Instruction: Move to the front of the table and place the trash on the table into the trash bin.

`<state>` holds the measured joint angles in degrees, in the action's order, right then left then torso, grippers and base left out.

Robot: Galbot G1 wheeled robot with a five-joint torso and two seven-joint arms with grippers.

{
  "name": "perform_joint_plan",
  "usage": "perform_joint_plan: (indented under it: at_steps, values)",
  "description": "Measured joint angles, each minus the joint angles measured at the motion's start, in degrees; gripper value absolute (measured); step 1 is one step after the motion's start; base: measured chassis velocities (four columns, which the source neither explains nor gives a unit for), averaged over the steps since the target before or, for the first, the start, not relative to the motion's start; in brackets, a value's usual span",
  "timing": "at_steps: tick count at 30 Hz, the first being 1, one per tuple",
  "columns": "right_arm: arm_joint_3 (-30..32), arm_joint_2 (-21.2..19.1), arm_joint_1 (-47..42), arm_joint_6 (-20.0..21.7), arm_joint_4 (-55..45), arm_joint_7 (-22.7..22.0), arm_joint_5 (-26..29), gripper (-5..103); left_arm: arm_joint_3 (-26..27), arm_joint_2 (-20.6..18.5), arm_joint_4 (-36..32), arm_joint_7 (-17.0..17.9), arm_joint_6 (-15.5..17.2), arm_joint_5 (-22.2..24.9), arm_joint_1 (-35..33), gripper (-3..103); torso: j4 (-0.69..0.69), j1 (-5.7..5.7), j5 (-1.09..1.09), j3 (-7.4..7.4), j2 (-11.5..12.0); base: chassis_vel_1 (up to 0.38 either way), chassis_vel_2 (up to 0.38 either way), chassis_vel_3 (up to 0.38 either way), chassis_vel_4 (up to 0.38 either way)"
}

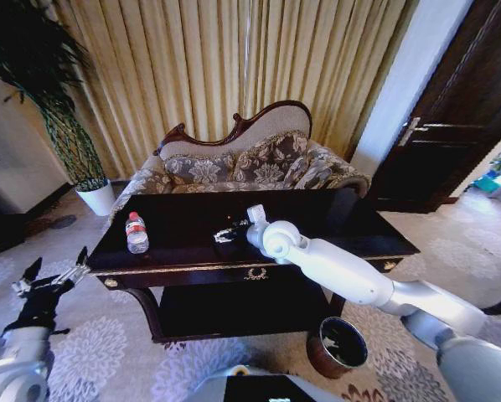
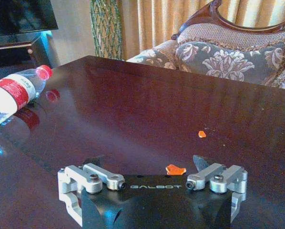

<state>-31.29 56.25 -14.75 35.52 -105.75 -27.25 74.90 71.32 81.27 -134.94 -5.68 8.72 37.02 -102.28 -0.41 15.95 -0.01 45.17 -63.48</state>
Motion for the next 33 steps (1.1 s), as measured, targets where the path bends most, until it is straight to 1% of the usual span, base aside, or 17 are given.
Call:
perform_joint_plan:
  at_steps: [7,8,12,14,15,17,18,21,24,25,26,27,33]
  values:
    - [-0.1,0.8,-0.1,-0.2,0.7,0.0,-0.8,100,0.2,-0.1,0.2,0.0,-0.4,0.0,-0.3,100,0.00,0.00,0.00,0.00,0.0,0.000,0.000,0.000,0.000]
    - [-0.1,0.8,-0.1,-0.2,0.8,0.0,-0.8,102,0.2,-0.1,0.2,0.0,-0.4,0.0,-0.3,100,0.00,0.00,0.00,0.00,0.0,0.000,0.000,0.000,0.000]
    - [-0.2,0.8,-0.3,-0.2,0.9,0.0,-0.9,98,0.2,-0.1,0.2,0.0,-0.4,0.0,-0.3,100,0.00,0.00,0.00,0.00,0.0,0.000,0.000,0.000,0.000]
    - [-0.2,0.8,-0.4,-0.3,0.9,0.0,-1.0,90,0.2,-0.1,0.2,0.0,-0.4,0.1,-0.3,100,0.00,0.00,0.00,0.00,0.0,0.000,0.000,0.000,0.000]
    - [-0.2,0.8,-0.4,-0.3,0.9,0.0,-1.0,90,0.2,-0.1,0.2,0.0,-0.4,0.1,-0.3,100,0.00,0.00,0.00,0.00,0.0,0.000,0.000,0.000,0.000]
    - [-0.2,0.8,-0.7,-0.5,1.0,0.0,-1.2,80,0.2,-0.2,0.3,0.0,-0.5,0.1,-0.3,100,0.00,0.00,0.00,0.00,0.0,0.000,0.000,0.000,0.000]
    - [-0.2,0.8,-0.7,-0.5,1.0,0.0,-1.2,80,0.2,-0.2,0.3,0.0,-0.5,0.1,-0.3,100,0.00,0.00,0.00,0.00,0.0,0.000,0.000,0.000,0.000]
    - [-0.3,0.7,-0.9,-1.1,1.2,0.0,-1.4,70,0.2,-0.3,0.4,-0.1,-0.4,0.6,-0.3,100,0.00,0.00,0.00,0.00,0.0,0.000,0.000,0.000,0.000]
    - [-0.3,0.7,-0.9,-1.1,1.3,0.0,-1.5,68,0.2,-0.3,0.4,-0.1,-0.4,0.7,-0.2,100,0.00,0.00,0.00,0.00,0.0,0.000,0.000,0.000,0.000]
    - [-0.2,0.6,-0.9,-1.1,1.4,0.0,-1.5,64,0.2,-0.3,0.4,-0.1,-0.4,0.8,-0.2,100,0.00,0.00,0.00,0.00,0.0,0.000,0.000,0.000,0.000]
    - [-0.2,0.6,-0.9,-1.1,1.4,0.0,-1.5,64,0.2,-0.3,0.4,-0.1,-0.4,0.8,-0.2,100,0.00,0.00,0.00,0.00,0.0,0.000,0.000,0.000,0.000]
    - [-0.2,0.5,-0.9,-1.1,1.5,0.0,-1.5,61,0.2,-0.3,0.4,-0.1,-0.5,0.8,-0.2,100,0.00,0.00,0.00,0.00,0.0,0.000,0.000,0.000,0.000]
    - [0.2,0.1,-0.9,-1.2,1.6,0.1,-1.5,61,0.2,-0.4,0.4,-0.1,-0.4,0.9,-0.3,100,0.00,0.00,0.00,0.00,0.0,0.000,0.000,0.000,0.000]
